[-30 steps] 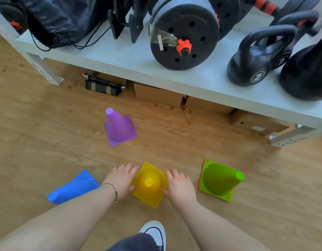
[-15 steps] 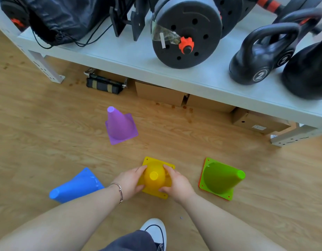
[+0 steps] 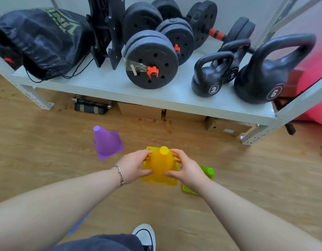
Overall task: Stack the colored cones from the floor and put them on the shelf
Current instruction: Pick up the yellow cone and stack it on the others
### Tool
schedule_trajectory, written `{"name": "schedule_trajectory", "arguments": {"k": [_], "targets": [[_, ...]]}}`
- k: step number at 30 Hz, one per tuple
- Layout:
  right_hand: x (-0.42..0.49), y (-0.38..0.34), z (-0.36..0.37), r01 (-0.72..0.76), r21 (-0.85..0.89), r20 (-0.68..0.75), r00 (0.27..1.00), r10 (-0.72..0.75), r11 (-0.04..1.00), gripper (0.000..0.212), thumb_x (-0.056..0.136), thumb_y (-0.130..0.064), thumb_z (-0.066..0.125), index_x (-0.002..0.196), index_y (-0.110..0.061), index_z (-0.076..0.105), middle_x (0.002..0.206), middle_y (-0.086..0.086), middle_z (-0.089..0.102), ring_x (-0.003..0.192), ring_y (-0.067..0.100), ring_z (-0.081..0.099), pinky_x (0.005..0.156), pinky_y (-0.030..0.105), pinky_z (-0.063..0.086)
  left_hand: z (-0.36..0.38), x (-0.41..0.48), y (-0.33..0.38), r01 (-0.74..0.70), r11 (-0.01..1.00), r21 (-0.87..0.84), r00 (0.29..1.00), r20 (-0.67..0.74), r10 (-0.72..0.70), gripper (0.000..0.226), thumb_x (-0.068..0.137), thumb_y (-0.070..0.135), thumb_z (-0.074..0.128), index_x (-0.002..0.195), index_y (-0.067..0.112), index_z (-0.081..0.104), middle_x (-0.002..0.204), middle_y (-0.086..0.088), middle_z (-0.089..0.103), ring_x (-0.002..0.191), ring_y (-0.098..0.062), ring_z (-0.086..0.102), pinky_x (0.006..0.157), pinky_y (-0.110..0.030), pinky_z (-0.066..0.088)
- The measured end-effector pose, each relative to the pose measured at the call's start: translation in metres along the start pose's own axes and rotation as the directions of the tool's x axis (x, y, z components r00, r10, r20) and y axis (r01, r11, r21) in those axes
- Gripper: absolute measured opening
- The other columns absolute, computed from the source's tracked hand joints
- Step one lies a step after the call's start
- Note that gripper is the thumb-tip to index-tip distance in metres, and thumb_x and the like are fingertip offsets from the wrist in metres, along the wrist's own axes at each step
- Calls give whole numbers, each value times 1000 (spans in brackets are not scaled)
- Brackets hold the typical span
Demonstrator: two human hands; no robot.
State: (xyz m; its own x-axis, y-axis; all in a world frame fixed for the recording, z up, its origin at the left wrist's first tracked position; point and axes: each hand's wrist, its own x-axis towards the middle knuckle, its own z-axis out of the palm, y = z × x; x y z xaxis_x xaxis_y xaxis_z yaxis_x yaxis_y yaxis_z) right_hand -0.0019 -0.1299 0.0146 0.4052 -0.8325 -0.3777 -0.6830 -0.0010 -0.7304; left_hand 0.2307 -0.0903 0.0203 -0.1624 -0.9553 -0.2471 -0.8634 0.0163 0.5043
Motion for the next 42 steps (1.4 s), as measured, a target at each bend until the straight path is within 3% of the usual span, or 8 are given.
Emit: {"name": "schedule_trajectory", "arguments": {"k": [7, 14, 23, 31, 42], "targets": [[-24, 13, -78, 37, -11, -23, 999, -37, 999, 80, 63, -44, 86, 131, -41, 45, 132, -9, 53, 120, 14, 56, 99, 39, 51, -11, 28, 73, -67, 997, 29, 997, 38, 66, 69, 75, 50, 71, 132, 22, 44, 126, 0, 62, 110, -14, 62, 93, -36, 52], [-50, 52, -107, -17, -13, -69, 997, 16, 1000, 82, 63, -45, 86, 134, -39, 44, 133, -6, 53, 121, 16, 54, 99, 42, 51, 20, 48, 117, -111, 993, 51, 993, 51, 108, 67, 76, 50, 71, 131, 23, 45, 124, 0, 63, 109, -16, 62, 91, -37, 53], [-55, 105, -85, -148, 37, -133, 979, 151, 988, 80, 66, -39, 86, 134, -37, 44, 134, -5, 58, 120, 16, 58, 98, 39, 52, 69, 80, 122, -177, 972, 156, 974, 170, 150, 65, 78, 52, 67, 131, 23, 42, 124, -1, 63, 109, -19, 62, 90, -37, 53], [-45, 134, -56, -240, -1, -103, 966, 239, 971, 82, 63, -38, 84, 134, -41, 43, 130, -3, 62, 117, 20, 60, 96, 38, 51, 117, 85, 108, -104, 991, 86, 971, 226, 82, 62, 79, 44, 70, 130, 19, 44, 124, -5, 63, 111, -22, 62, 90, -37, 51], [-30, 159, -37, -311, -49, -98, 947, 305, 949, 83, 71, -28, 82, 142, -28, 39, 132, 6, 60, 122, 21, 57, 97, 30, 46, 149, 99, 100, -57, 997, 54, 964, 263, 41, 59, 80, 36, 70, 129, 16, 45, 124, -4, 63, 112, -21, 61, 92, -36, 50]]}}
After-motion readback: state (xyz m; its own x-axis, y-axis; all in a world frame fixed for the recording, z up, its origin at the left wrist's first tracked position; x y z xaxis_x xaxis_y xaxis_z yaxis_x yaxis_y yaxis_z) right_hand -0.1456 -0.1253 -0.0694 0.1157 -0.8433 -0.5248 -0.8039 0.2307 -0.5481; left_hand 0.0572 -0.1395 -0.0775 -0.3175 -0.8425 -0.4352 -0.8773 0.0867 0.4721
